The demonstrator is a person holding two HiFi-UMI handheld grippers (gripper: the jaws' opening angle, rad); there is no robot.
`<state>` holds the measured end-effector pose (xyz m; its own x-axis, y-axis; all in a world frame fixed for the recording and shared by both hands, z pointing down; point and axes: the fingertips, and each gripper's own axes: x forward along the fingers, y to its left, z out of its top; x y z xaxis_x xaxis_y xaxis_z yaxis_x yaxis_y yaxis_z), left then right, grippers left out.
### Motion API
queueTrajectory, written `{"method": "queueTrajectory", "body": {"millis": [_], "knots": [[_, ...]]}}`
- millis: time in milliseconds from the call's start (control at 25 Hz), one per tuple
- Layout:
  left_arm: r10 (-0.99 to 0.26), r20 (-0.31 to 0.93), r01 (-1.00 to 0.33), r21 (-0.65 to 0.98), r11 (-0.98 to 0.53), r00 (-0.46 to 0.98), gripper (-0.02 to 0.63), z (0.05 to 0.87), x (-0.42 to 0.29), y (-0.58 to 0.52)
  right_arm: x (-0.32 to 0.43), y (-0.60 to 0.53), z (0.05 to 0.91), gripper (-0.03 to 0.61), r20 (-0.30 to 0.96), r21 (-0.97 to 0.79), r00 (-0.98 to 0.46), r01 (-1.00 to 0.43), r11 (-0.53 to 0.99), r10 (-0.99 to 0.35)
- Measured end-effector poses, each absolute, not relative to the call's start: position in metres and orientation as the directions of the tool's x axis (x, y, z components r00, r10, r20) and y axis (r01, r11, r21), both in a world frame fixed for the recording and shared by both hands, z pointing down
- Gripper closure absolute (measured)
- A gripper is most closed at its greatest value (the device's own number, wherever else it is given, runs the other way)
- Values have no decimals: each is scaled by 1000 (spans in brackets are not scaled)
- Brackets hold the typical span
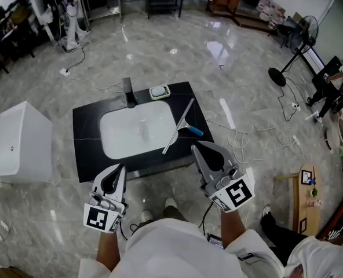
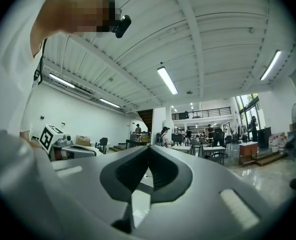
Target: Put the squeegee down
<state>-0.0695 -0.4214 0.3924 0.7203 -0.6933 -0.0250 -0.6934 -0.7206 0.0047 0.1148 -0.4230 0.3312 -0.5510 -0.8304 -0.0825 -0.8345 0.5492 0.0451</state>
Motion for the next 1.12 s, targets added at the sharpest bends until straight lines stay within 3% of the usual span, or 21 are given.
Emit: {"method": "queueTrajectory", "body": {"millis": [1120], "knots": [[-703,-21,-703,0,-711,711,617,386,-82,-402,99,-412,350,586,-34,41,-540,-842,539,-841]]}}
